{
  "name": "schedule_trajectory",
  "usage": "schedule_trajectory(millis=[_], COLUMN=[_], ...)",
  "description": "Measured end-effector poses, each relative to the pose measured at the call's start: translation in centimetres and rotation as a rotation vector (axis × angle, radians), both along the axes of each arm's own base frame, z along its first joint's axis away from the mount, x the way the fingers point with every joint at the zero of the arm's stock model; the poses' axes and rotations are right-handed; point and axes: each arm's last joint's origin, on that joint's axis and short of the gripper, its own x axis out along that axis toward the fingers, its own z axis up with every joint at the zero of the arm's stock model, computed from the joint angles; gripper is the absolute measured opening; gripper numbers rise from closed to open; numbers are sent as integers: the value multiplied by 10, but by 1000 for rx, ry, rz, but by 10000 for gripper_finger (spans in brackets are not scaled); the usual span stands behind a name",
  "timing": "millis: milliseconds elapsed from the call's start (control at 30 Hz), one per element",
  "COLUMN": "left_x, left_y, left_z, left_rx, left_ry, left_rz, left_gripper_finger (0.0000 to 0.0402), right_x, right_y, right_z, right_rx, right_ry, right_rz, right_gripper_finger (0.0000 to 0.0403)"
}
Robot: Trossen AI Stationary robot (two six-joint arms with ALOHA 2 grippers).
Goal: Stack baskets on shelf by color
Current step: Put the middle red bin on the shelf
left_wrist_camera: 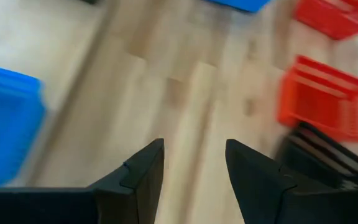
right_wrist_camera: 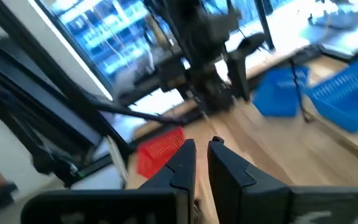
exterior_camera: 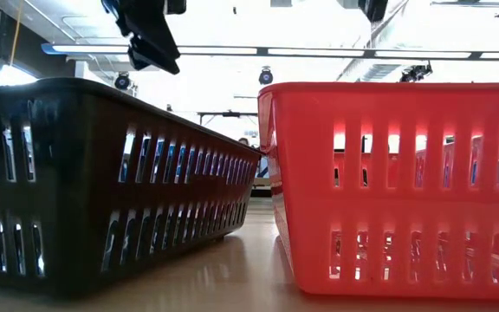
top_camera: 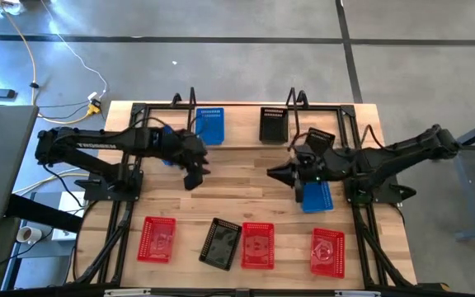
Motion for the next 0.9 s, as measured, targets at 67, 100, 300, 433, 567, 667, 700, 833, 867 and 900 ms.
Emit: schedule_trajectory(millis=[67, 100, 300, 433, 567, 667, 700, 833, 867, 900], left_x=[0, 0, -1, -5, -8, -10, -11, -13, -13, -13], left_y=[-11, -17, -51, -70, -86, -92, -94, -97, -97, -98], left_z=[-1, -1, -3, -5, -5, -5, -6, -6, -6, -6], left_rx=[-33, -45, -98, -126, -135, -124, -114, -83, -83, -82], left_ry=[14, 21, 56, 85, 91, 98, 105, 117, 117, 117], left_rz=[-38, -58, -138, -180, -223, -245, -246, -243, -244, -246], left_gripper_finger=[161, 161, 161, 161, 161, 161, 161, 161, 161, 161], right_x=[0, 0, 3, 13, 28, 39, 42, 55, 58, 60], right_y=[10, 16, 42, 58, 74, 85, 89, 107, 112, 117], right_z=[5, 7, 8, 20, 31, 25, 23, 9, 5, 2], right_rx=[-7, -9, 8, -8, -79, -127, -126, -113, -116, -125], right_ry=[-61, -91, -154, -130, 26, 206, 257, 440, 478, 511], right_rz=[12, 20, 34, 66, 109, 119, 121, 180, 200, 219], right_gripper_finger=[30, 30, 30, 30, 30, 30, 30, 30, 30, 30])
